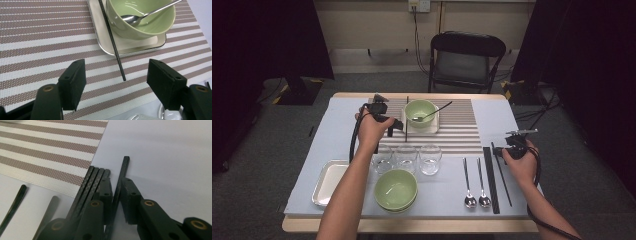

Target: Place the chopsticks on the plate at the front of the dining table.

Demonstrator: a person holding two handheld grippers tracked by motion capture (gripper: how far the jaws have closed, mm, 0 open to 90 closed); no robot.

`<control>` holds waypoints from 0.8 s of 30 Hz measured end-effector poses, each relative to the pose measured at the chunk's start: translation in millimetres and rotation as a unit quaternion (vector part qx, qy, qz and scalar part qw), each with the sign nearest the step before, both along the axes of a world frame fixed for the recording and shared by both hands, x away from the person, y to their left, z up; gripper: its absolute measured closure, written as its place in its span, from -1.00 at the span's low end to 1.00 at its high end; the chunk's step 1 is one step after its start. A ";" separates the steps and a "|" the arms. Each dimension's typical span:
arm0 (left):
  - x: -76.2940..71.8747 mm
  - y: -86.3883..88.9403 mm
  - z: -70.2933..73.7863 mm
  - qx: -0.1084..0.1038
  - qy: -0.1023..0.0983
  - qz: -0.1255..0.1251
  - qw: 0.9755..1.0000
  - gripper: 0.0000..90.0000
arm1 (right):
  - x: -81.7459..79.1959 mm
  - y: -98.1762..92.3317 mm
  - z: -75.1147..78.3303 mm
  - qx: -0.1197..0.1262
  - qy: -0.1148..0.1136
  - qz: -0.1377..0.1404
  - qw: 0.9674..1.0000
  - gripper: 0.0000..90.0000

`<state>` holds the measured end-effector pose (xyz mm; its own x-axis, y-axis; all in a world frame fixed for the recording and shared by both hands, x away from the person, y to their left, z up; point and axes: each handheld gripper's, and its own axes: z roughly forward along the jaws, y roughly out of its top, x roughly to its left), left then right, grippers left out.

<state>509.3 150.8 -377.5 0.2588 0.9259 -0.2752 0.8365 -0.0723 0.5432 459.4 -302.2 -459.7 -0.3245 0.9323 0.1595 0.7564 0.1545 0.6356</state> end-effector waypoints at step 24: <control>-7.8 -5.6 6.5 0.002 -0.010 -0.005 1.000 -0.29 | -14.5 2.0 1.3 -0.039 0.019 -0.018 0.999 0.83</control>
<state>501.5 145.2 -371.0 0.2737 0.9244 -0.2657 0.8243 -0.0831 0.5600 444.9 -300.2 -458.5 -0.2849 0.9535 0.0981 0.7854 0.1735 0.5942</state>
